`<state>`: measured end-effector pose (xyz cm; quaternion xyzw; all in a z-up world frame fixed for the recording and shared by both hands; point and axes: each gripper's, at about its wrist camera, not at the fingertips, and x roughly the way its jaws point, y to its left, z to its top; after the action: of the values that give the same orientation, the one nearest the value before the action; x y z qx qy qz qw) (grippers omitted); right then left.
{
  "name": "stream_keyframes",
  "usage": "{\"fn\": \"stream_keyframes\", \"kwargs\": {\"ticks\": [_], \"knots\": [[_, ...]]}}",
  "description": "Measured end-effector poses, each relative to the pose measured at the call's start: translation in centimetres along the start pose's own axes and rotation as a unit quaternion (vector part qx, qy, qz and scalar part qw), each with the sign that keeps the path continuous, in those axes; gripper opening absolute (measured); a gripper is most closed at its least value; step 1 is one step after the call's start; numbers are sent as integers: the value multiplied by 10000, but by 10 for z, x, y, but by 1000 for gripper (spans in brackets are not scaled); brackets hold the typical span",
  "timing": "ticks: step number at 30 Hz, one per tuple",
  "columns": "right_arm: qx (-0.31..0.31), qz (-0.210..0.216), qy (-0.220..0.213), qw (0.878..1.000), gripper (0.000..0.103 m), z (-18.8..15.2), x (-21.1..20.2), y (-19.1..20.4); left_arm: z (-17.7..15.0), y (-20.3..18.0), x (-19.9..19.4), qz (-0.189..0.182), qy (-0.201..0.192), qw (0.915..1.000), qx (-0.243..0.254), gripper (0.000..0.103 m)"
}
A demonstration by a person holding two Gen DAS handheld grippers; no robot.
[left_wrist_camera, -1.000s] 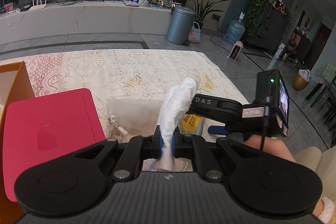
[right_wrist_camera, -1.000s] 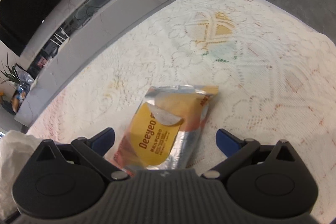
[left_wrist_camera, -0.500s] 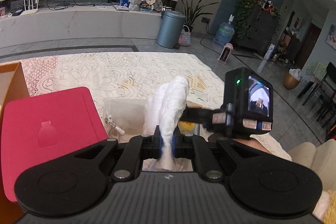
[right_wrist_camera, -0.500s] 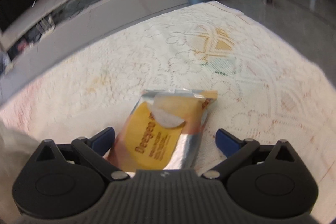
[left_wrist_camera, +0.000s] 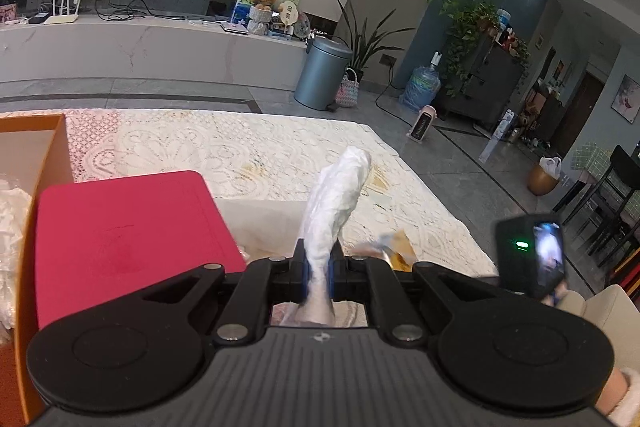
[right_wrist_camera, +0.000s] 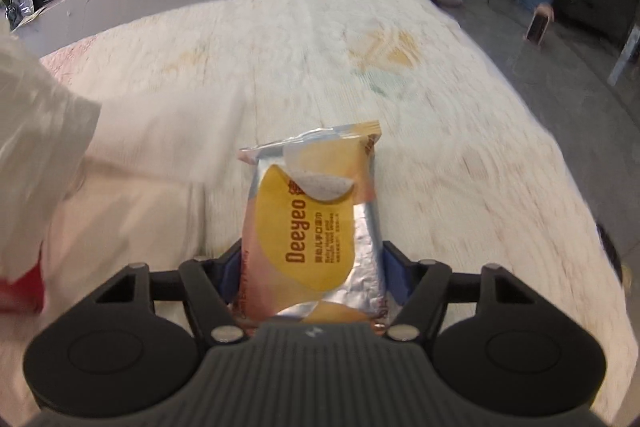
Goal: Organize soft objects
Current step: 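Lift the white towel and snack packet with both tools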
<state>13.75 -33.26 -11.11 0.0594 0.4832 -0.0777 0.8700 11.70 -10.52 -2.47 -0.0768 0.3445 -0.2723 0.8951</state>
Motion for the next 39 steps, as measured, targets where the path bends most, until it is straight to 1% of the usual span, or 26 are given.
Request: {"fn": "stream_keyframes", "kwargs": {"ticks": [2,3,4,6,8,11,13,14,16,18,26,30,34,36,39], "knots": [[300,41,20,9995,71,-6,-6,-11,0,2,0,-19,3,10000,-50,9],[435,72,-20,9990,74,-9,-9,-15,1,3,0,-14,7,10000,-63,9],[529,69,-19,9986,81,-10,-9,-18,1,3,1,4,7,10000,-63,9],[563,26,16,9984,85,-9,-6,-19,1,3,3,37,23,10000,-61,9],[486,-16,23,9988,86,-7,-5,-15,-1,2,5,46,62,10000,-19,9],[360,88,-28,9993,85,-7,-5,-7,-3,0,7,139,112,9997,144,9],[176,-22,-30,9998,85,-7,-3,0,-4,1,8,125,128,9998,125,9],[74,-68,-49,9999,85,-8,-2,3,-5,1,9,123,144,9998,94,9],[51,-160,-166,9997,69,-9,-4,2,-5,0,11,159,194,9996,108,9],[189,-97,-199,9996,67,-9,-6,-4,-6,0,11,234,208,9993,199,9],[555,219,-242,9979,64,-7,-8,-21,-7,-8,8,248,204,9988,366,9],[755,308,-332,9961,63,-5,-12,-29,-8,-23,11,465,252,9965,654,9],[929,391,-428,9940,62,-3,-18,-40,-10,-39,16,547,375,9943,840,9],[969,370,-467,9935,62,-2,-22,-44,-9,-46,18,524,416,9941,849,9],[1038,339,-533,9926,62,-2,-25,-49,-4,-54,21,375,452,9955,746,9]]}}
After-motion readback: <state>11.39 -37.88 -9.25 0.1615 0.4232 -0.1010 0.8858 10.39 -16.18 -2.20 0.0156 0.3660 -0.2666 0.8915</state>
